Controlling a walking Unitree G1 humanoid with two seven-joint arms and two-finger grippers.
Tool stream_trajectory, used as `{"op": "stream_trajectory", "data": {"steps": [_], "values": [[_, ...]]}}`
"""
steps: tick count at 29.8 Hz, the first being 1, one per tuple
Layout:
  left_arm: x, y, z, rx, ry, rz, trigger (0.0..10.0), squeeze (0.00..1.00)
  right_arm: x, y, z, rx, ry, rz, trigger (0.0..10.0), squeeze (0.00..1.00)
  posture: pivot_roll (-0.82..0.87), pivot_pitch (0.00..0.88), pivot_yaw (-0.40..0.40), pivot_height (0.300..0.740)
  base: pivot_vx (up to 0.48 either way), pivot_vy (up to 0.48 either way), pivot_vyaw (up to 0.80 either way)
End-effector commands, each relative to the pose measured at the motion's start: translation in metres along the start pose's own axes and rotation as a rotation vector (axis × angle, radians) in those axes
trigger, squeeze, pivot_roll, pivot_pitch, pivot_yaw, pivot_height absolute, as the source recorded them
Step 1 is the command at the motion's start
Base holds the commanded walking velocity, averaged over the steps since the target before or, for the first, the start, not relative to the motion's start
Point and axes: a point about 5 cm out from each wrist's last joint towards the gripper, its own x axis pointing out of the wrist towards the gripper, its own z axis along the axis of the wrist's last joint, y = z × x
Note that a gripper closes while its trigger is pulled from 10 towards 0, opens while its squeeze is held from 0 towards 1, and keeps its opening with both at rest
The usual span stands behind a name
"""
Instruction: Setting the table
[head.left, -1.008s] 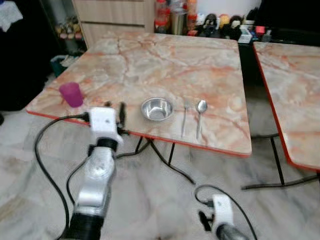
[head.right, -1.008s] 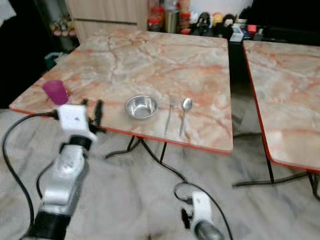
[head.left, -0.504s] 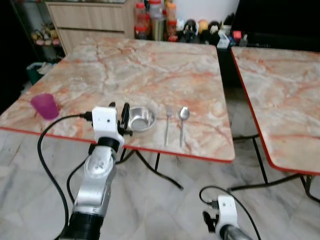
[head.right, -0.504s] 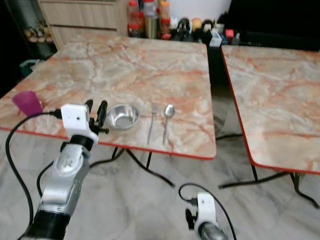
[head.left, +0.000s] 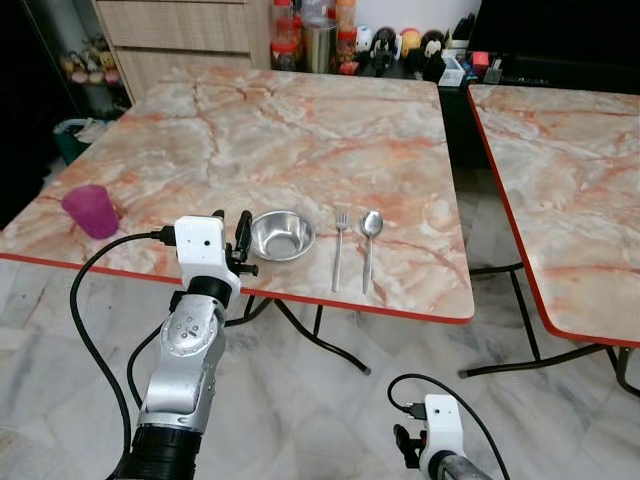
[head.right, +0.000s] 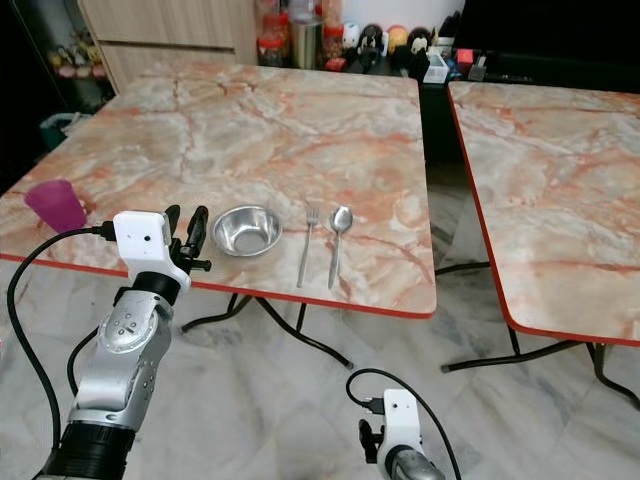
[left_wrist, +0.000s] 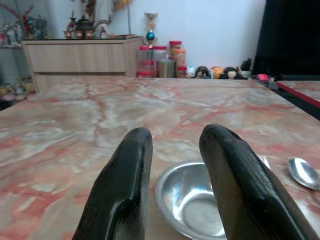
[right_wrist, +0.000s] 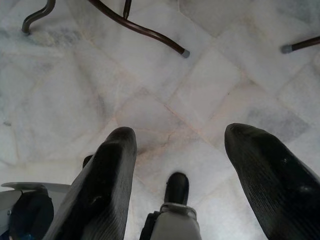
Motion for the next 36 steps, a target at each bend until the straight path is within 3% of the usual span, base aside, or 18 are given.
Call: {"op": "stream_trajectory", "data": {"steps": [1, 12, 14, 19, 23, 27, 32, 36], "values": [[0.0, 0.002, 0.002, -0.003, -0.001, 0.006, 10.0, 0.0, 0.0, 0.001, -0.001, 0.002, 0.002, 0.003, 10.0, 0.0, 0.14, 0.114, -0.019, 0.74, 0.364, 0.0, 0.0], [-0.003, 0.007, -0.002, 0.006, 0.004, 0.008, 10.0, 0.0, -0.003, -0.003, -0.012, -0.019, 0.047, -0.014, 10.0, 0.0, 0.14, 0.101, -0.014, 0.74, 0.357, 0.0, 0.0], [-0.016, 0.014, -0.007, 0.034, 0.001, 0.006, 10.0, 0.0, -0.005, -0.009, -0.019, -0.011, 0.059, -0.033, 10.0, 0.0, 0.13, 0.104, -0.014, 0.74, 0.0, 0.0, 0.0], [-0.026, 0.022, -0.011, 0.027, 0.03, 0.047, 10.0, 0.0, -0.01, -0.016, -0.031, 0.006, 0.087, -0.059, 10.0, 0.0, 0.14, 0.104, -0.016, 0.74, 0.0, 0.0, 0.0], [-0.026, 0.027, -0.01, 0.009, 0.03, 0.069, 10.0, 0.0, -0.011, -0.016, -0.034, 0.017, 0.092, -0.065, 10.0, 0.0, 0.15, 0.102, -0.016, 0.74, 0.0, 0.0, 0.0], [-0.019, 0.044, -0.006, -0.025, 0.046, 0.114, 10.0, 0.0, -0.01, -0.015, -0.034, 0.025, 0.09, -0.065, 10.0, 0.0, 0.15, 0.103, -0.014, 0.74, 0.0, 0.0, 0.0], [-0.02, 0.058, -0.011, -0.002, 0.078, 0.155, 10.0, 0.0, -0.009, -0.014, -0.029, 0.046, 0.07, -0.074, 10.0, 0.0, 0.14, 0.111, -0.012, 0.74, 0.0, 0.0, 0.0], [-0.02, 0.051, -0.011, -0.028, 0.077, 0.144, 10.0, 0.0, -0.008, -0.017, -0.024, 0.06, 0.061, -0.083, 10.0, 0.0, 0.14, 0.116, -0.015, 0.74, 0.0, 0.062, 0.0]]}}
